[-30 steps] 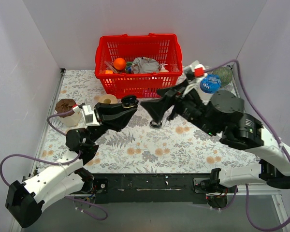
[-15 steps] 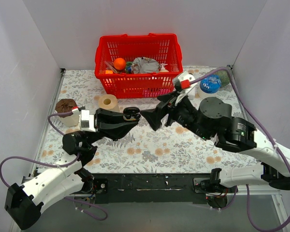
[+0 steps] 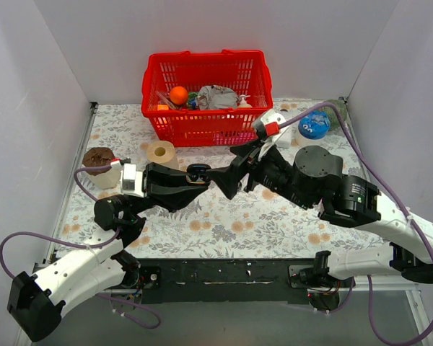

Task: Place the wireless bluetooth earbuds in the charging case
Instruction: Adjust the earbud with the charging case.

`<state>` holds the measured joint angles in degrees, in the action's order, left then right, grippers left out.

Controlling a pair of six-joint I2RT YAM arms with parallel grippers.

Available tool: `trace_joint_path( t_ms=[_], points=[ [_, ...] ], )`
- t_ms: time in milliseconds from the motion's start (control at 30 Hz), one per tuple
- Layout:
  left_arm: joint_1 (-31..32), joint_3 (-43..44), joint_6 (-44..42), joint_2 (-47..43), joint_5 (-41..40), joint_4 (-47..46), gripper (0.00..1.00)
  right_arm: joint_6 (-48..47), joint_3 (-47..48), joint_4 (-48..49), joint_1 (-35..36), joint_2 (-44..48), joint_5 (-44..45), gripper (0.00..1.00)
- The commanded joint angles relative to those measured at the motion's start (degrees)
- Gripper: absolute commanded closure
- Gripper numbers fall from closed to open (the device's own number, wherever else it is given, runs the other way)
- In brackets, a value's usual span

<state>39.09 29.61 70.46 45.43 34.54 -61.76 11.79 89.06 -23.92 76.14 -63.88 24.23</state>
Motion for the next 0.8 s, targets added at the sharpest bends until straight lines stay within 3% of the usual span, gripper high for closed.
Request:
trace_joint_path(
  t_ms=[0,267,767],
  points=[
    [-0.07,1.42,-0.58,-1.13,-0.71,-0.21,1.00,0.07,-1.34,2.03,0.15,2.96,-0.93,0.07],
    [-0.07,1.51,-1.55,-2.01,-0.88,1.29,1.00,-2.03,-5.29,2.65,0.15,7.01,-4.97,0.07],
    [-0.07,2.12,-0.94,-1.83,0.61,1.37,1.00,-2.39,-3.01,1.69,0.15,3.76,-3.93,0.07]
  ],
)
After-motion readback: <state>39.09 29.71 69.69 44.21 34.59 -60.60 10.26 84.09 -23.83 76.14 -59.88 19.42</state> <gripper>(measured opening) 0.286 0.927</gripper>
